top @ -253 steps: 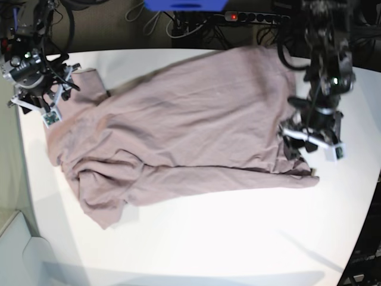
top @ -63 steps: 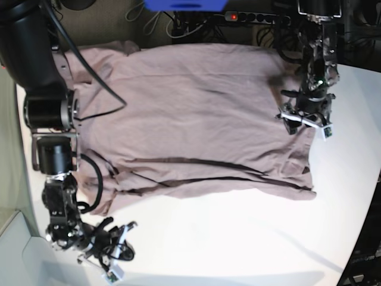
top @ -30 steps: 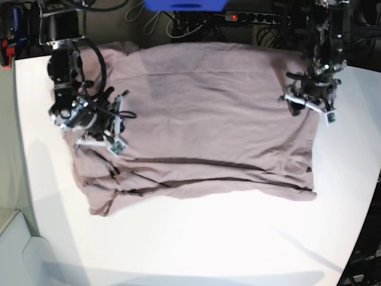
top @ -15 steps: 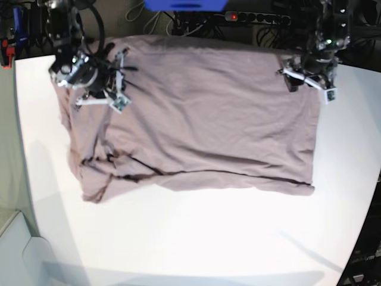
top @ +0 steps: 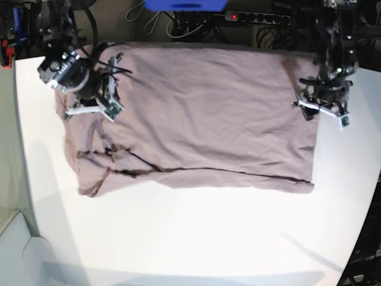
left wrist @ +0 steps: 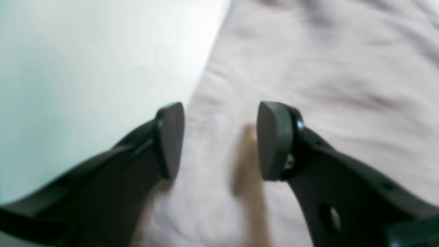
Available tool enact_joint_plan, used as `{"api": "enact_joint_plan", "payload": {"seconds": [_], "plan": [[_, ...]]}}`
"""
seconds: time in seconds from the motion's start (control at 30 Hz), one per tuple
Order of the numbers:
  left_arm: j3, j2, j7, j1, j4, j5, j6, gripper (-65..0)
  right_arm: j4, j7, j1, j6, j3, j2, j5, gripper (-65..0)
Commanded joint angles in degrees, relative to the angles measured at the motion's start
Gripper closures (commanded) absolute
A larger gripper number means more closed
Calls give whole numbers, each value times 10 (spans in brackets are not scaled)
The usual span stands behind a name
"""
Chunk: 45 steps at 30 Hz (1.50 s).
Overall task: Layout the t-shirt on the table in an organized manner, then fold the t-shirt properly
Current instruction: 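Hold the shirt edges with both grippers and stretch them apart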
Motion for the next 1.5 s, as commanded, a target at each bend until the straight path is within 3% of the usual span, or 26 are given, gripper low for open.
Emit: {"api": "enact_joint_plan", "payload": {"seconds": [0.0,0.27,0.37,0.53,0.8,0.9,1.07,1.3,1.47], "plan": [[-1,-6,-3,-4,-13,-2,1,-332,-2,6,14,-2,5,3,-4,-52],[-4,-12,-5,32,-50,-2,-1,-332,-116,7,74,-2,5,2,-4,-52],[-17,-12,-5,53,-30,2,-41,-332,-145,7,73,-2,1,-3,-4,-52],[-88,-6,0,78,38,-2,-110,-332,-145,7,52,-2,-6,-38,-4,-52],[-92,-7,1,52,114,-2,-127,-325,-109,7,28,-2,-38,-67,-4,-52],[-54,-7,1,13,100,2,-127,-245,-72,1,25,-2,-22,-70,-4,-52],[-2,-8,1,-36,63,2,-127,-16,-21,0,13,-2,17,-77,-4,-52],[70,-7,-3,-122,-94,3,-127,0,-7,0,12,-2,85,-77,-4,-52],[82,-11,-5,-131,-163,3,-135,-1,-9,4,15,-2,102,-74,-4,-52]]}}
